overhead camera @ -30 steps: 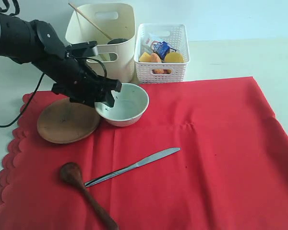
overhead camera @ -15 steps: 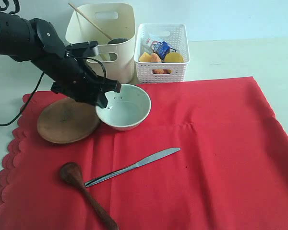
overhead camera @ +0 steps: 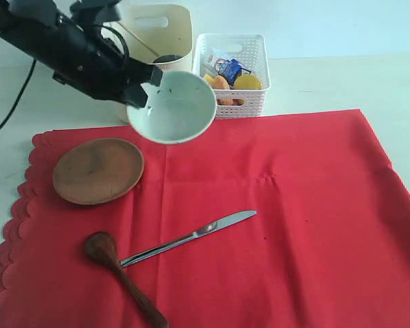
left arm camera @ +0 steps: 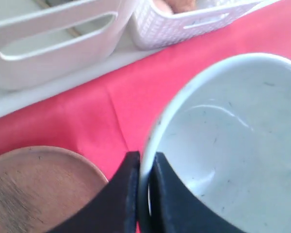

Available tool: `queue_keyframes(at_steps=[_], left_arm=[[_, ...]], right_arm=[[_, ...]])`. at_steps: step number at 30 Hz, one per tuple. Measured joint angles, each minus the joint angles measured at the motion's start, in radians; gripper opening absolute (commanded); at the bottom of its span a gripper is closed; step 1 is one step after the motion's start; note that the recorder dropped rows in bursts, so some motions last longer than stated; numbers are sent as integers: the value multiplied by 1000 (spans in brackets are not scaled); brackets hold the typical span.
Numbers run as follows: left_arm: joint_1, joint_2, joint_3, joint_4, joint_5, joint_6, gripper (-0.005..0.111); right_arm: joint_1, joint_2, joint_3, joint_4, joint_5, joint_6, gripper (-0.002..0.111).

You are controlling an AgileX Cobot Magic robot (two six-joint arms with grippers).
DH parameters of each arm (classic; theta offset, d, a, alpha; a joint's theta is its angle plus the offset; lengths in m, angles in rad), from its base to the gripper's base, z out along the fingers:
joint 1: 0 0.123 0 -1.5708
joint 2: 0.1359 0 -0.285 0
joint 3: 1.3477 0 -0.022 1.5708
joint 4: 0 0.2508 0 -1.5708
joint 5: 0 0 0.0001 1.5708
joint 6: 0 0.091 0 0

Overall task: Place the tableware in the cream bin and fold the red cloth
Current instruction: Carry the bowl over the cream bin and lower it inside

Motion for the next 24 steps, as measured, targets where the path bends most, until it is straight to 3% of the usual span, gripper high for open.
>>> queue_keyframes(at_steps=[10, 24], left_arm=[[0, -189, 0, 40, -9, 35, 0], [0, -218, 2, 146, -388, 39, 0]], right_arm=[[0, 0, 0, 0, 0, 0, 0], [0, 0, 0, 0, 0, 0, 0]])
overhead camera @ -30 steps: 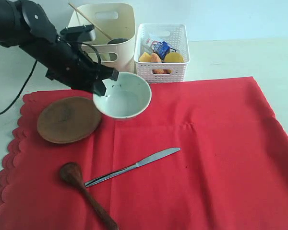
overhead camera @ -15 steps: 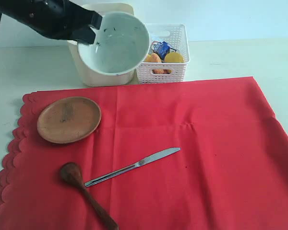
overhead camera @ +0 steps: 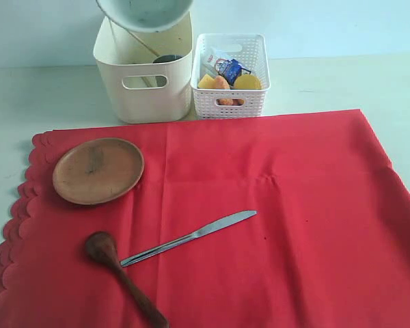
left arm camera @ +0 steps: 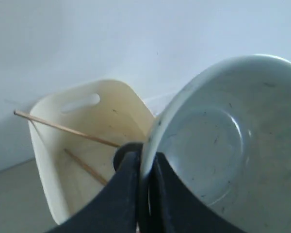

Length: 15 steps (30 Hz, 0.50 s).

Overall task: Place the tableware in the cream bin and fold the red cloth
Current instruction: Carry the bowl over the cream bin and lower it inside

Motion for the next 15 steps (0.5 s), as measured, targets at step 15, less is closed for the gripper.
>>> queue_keyframes(at_steps=[15], left_arm=[[92, 280, -23, 12, -315, 0, 0]], right_arm=[[0, 0, 0, 0, 0, 0, 0]])
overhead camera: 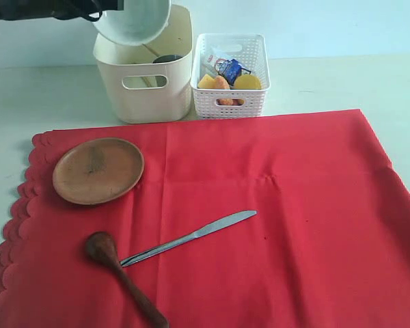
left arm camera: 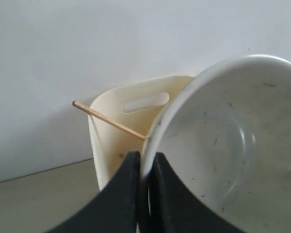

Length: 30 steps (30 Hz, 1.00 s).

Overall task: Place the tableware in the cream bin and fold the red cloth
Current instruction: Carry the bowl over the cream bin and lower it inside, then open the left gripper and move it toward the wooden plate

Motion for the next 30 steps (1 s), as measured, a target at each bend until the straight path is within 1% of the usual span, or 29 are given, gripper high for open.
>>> queue_keyframes(at_steps=[7, 14, 16, 18, 23, 25, 27, 30], left_arm=[[2, 141, -71, 0, -11, 0, 0], [2, 198, -98, 0, -25, 0, 1], [2, 201, -98, 0, -7, 0, 6], [2, 201, -98, 0, 13, 7, 14], [2, 201, -100, 2, 46, 17, 41], [2, 201, -100, 2, 58, 17, 49], [2, 192, -100, 2, 73, 17, 52], [2, 158, -100, 2, 104, 17, 51]], right_arm=[[0, 0, 0, 0, 0, 0, 0], [0, 0, 0, 0, 0, 0, 0], [0, 0, 0, 0, 0, 0, 0], [0, 0, 0, 0, 0, 0, 0], [0, 0, 0, 0, 0, 0, 0], [0, 0, 0, 0, 0, 0, 0], [0, 0, 0, 0, 0, 0, 0], [0, 0, 0, 0, 0, 0, 0]])
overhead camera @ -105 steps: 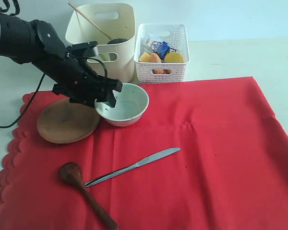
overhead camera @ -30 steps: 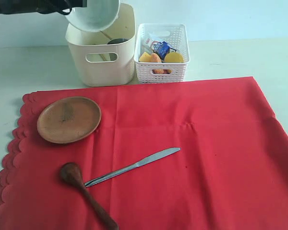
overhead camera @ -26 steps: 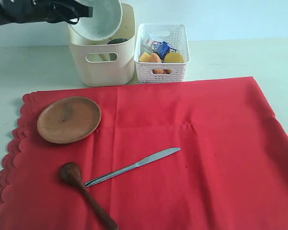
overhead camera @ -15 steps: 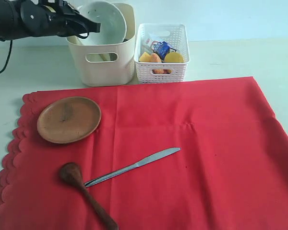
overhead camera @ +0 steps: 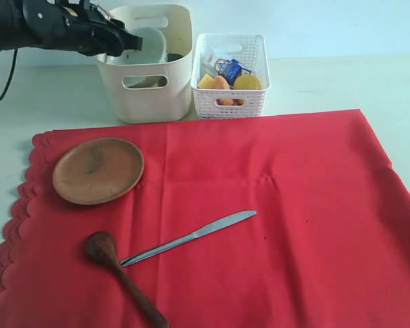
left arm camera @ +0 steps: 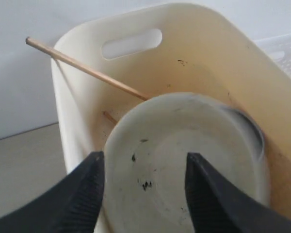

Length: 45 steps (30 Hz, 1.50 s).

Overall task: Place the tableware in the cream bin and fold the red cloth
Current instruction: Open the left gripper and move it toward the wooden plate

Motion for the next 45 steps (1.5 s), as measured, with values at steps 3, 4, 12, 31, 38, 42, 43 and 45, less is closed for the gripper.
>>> queue_keyframes(at_steps=[3, 4, 12, 31, 38, 42, 43, 45], left_arm=[[0, -52, 0, 0, 33, 0, 51], [0, -72, 0, 0, 49, 0, 51], [0, -232, -2, 0, 258, 0, 51], [0, -336, 14, -2, 962, -18, 51], [0, -342, 82, -2, 986, -18, 51], [0, -345, 121, 13, 986, -18, 51], [0, -345, 132, 17, 986, -18, 51], [0, -345, 152, 32, 986, -18, 51]], right_arm=[[0, 0, 0, 0, 0, 0, 0], [0, 0, 0, 0, 0, 0, 0], [0, 0, 0, 0, 0, 0, 0], [0, 0, 0, 0, 0, 0, 0], [0, 0, 0, 0, 0, 0, 0], [0, 0, 0, 0, 0, 0, 0], [0, 0, 0, 0, 0, 0, 0], [0, 0, 0, 0, 0, 0, 0]])
